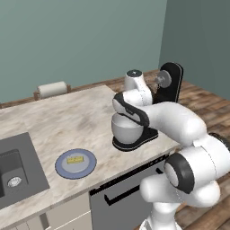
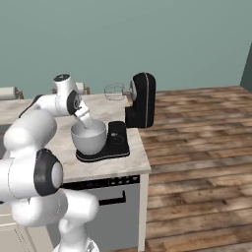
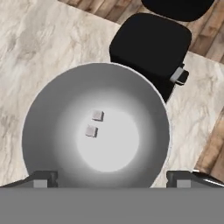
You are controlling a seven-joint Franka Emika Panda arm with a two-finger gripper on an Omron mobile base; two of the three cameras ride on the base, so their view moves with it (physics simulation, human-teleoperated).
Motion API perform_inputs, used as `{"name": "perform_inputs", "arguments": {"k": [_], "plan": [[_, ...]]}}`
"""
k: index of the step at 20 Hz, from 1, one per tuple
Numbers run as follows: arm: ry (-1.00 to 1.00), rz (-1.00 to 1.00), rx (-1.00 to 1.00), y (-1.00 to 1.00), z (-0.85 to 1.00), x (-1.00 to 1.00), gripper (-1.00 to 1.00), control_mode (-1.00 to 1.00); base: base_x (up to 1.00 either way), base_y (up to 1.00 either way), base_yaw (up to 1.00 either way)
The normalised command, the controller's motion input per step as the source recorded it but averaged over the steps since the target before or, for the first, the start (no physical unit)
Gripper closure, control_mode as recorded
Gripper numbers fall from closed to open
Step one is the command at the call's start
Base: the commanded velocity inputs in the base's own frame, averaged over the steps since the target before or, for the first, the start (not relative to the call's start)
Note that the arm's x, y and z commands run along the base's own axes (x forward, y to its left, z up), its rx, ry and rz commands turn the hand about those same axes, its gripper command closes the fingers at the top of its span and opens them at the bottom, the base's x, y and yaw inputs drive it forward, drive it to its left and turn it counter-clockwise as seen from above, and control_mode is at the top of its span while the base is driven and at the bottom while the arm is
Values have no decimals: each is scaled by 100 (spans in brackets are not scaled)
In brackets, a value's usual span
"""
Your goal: Add butter and sugar cubes to the stand mixer bowl and then turn on the stand mixer to begin making frosting.
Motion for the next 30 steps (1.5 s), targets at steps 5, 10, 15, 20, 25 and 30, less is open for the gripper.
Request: {"name": "perform_inputs", "arguments": {"k": [5,10,15,20,25,30], "plan": [[1,14,1,0,52,-45,-100,-100,0,0,0],[0,13,0,0,30,-57,-100,-100,0,0,0],[1,20,0,0,21,-64,-100,-100,0,0,0],[3,29,-1,3,10,-54,-100,-100,0,0,0],[6,33,-11,37,25,-17,-100,-100,0,0,0],[1,35,-10,41,11,-9,-100,-100,0,0,0]]}}
